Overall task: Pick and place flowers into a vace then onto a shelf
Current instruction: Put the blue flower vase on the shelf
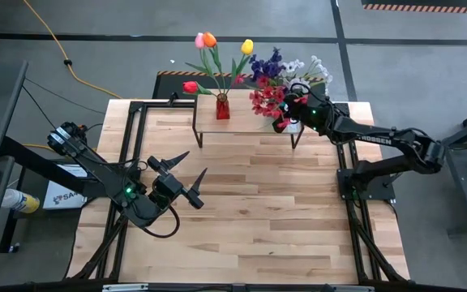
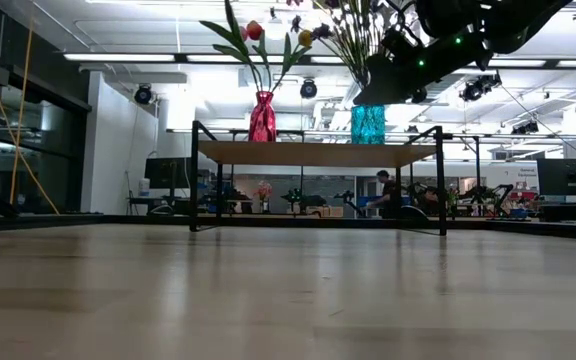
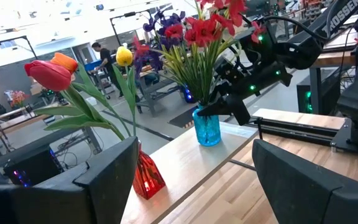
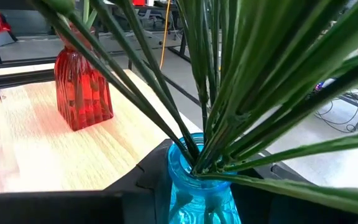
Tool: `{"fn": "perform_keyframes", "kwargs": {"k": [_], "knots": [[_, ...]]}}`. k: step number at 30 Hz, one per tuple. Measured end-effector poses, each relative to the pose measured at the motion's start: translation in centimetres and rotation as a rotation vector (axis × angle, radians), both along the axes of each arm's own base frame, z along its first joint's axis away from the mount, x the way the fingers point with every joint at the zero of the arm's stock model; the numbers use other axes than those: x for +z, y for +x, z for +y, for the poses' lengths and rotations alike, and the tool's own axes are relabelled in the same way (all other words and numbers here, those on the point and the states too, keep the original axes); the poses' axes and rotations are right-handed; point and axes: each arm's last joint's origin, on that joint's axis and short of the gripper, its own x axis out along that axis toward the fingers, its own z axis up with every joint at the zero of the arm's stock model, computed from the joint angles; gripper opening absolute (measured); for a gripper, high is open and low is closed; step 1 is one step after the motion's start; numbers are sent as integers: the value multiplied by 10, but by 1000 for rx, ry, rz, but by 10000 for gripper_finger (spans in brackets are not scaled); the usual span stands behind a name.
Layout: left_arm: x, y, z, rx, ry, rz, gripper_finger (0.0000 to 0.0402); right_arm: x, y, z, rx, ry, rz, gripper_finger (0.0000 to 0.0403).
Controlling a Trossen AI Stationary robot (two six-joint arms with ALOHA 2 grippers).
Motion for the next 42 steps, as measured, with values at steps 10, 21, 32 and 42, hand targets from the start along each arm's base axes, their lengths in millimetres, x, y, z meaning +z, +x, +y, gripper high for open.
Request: {"fn": "perform_keyframes", "kwargs": {"k": [10,21,32,42], "knots": [[0,0,0,0,-1,-1,347,-1,0,0,-18,-2,5,180],[0,0,0,0,-1,-1,347,-1,-1,-1,-52,-15,15,238],[0,0,0,1,-1,-1,347,2,-6,-1,-129,-48,47,252],[0,0,0,1,0,0,347,3,-11,3,-105,-17,73,253]]}}
